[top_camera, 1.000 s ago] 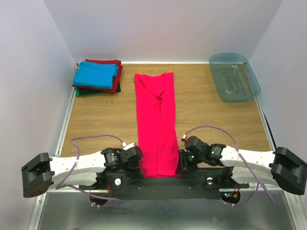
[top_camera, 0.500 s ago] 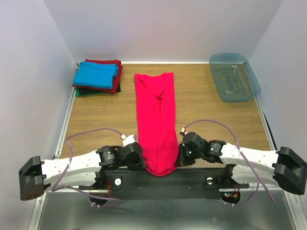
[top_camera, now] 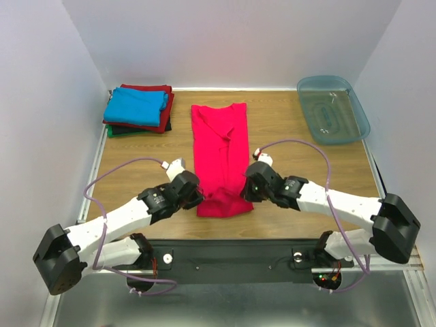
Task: Fold and stack the t-shirts
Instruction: Fold the tshirt
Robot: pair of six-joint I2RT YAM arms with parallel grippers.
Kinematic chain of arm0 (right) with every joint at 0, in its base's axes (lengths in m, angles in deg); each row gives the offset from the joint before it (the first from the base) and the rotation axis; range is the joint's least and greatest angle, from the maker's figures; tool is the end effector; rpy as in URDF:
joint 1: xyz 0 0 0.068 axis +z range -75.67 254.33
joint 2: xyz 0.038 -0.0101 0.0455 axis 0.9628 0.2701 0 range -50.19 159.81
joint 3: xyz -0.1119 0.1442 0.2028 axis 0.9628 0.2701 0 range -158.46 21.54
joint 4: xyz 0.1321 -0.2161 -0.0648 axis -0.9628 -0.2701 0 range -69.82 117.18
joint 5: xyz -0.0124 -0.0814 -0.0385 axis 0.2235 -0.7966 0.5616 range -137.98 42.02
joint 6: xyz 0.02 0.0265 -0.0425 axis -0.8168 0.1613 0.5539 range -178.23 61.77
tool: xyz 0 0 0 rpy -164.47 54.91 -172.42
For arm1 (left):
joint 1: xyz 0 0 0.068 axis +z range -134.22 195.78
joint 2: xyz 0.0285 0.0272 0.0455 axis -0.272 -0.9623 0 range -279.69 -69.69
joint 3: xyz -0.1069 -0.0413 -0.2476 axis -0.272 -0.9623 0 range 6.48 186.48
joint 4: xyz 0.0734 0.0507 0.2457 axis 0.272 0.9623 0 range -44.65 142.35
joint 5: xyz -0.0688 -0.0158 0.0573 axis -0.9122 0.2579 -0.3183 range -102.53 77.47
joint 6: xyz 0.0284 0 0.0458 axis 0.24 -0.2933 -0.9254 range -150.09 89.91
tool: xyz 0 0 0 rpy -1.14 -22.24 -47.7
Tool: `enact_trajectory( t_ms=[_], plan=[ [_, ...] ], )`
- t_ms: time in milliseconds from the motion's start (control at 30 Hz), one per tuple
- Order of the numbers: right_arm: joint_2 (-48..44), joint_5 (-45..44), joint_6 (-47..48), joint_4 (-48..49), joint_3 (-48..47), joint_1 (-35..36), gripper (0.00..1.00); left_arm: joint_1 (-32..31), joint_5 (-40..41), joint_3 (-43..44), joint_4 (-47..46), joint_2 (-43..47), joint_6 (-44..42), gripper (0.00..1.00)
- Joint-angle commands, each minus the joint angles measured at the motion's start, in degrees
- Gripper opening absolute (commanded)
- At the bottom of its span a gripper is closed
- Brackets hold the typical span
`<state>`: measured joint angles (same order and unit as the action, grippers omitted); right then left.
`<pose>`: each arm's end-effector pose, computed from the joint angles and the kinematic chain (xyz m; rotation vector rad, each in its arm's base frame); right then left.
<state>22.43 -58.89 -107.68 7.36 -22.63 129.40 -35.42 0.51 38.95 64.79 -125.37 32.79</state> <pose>0.1531 0.2072 0.2202 -0.0315 2.4864 0.6035 0.1314 -0.1508 0.2165 -0.3652 2.3854 -0.7368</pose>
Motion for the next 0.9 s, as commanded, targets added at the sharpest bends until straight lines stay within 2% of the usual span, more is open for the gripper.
enact_trajectory(
  t_ms=[0, 133, 300, 433, 733, 767, 800, 867],
  plan=[
    [3.7, -10.4, 3.3, 0.4, -7.2, -5.3, 0.0, 3.7, 6.0, 5.1, -6.3, -2.1, -7.4, 0.0],
    [7.9, -10.5, 7.1, 1.5, -11.6, -8.6, 0.0, 7.8, 6.2, 7.8, -10.2, -5.7, -10.5, 0.0],
    [12.8, -6.7, 10.7, 3.4, -17.1, -13.1, 0.0, 11.9, 6.5, 11.6, -12.4, -10.7, -13.7, 0.0],
    [16.9, -5.2, 11.2, 4.4, -20.0, -15.7, 0.0, 15.8, 3.7, 12.9, -16.8, -14.4, -16.5, 0.0],
    [26.5, -1.2, 13.9, 5.5, -26.8, -20.4, 0.01, 20.6, -0.1, 19.6, -19.2, -26.9, -19.7, 0.0],
    [27.3, -1.3, 14.2, 5.6, -27.5, -20.8, 0.02, 20.9, -0.6, 20.3, -19.2, -28.1, -20.0, 0.0],
    [28.7, -0.8, 15.1, 5.6, -28.2, -21.1, 0.11, 21.8, -0.9, 21.1, -19.2, -29.3, -20.2, 0.0],
    [30.3, 1.0, 16.5, 5.6, -30.5, -22.0, 0.21, 22.5, -0.1, 25.1, -15.1, -33.0, -18.5, 0.0]
  ],
)
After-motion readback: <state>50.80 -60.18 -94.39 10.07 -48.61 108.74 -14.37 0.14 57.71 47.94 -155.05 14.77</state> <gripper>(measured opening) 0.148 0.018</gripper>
